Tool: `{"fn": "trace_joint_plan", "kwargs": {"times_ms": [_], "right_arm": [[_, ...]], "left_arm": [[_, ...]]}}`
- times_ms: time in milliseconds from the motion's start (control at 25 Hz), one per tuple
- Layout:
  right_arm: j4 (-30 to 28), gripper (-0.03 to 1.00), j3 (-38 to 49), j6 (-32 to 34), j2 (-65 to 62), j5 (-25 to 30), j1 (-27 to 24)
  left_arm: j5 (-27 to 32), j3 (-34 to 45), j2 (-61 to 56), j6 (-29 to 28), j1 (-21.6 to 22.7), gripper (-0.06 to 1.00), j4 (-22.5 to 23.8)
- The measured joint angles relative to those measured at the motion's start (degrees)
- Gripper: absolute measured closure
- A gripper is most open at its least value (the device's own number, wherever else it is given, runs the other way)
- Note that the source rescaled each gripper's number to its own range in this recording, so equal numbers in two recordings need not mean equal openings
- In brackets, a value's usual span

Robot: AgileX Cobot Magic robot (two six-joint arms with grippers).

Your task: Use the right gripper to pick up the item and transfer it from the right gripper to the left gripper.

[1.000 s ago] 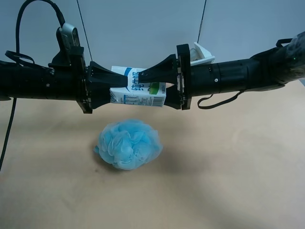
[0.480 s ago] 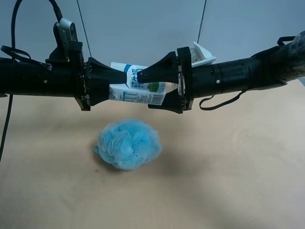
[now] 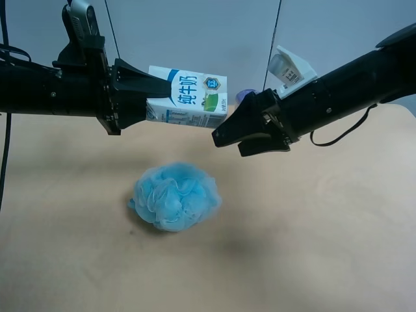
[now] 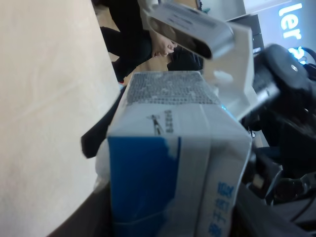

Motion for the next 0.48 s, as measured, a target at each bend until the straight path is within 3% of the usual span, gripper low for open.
{"fn": "trace_joint_plan", "kwargs": {"times_ms": [240,480], "right_arm": [[-23.1,0.26,0.0,11.6,-11.6,-8.5,0.0],[-44.6,0.16,0.0,25.0,-25.0,-8.4,0.0]], "left_arm": [[0.0,-1.4,0.0,-1.0,0.0,0.93,0.4],[0.0,-1.4,0.0,-1.1,0.0,0.93,0.7]]}}
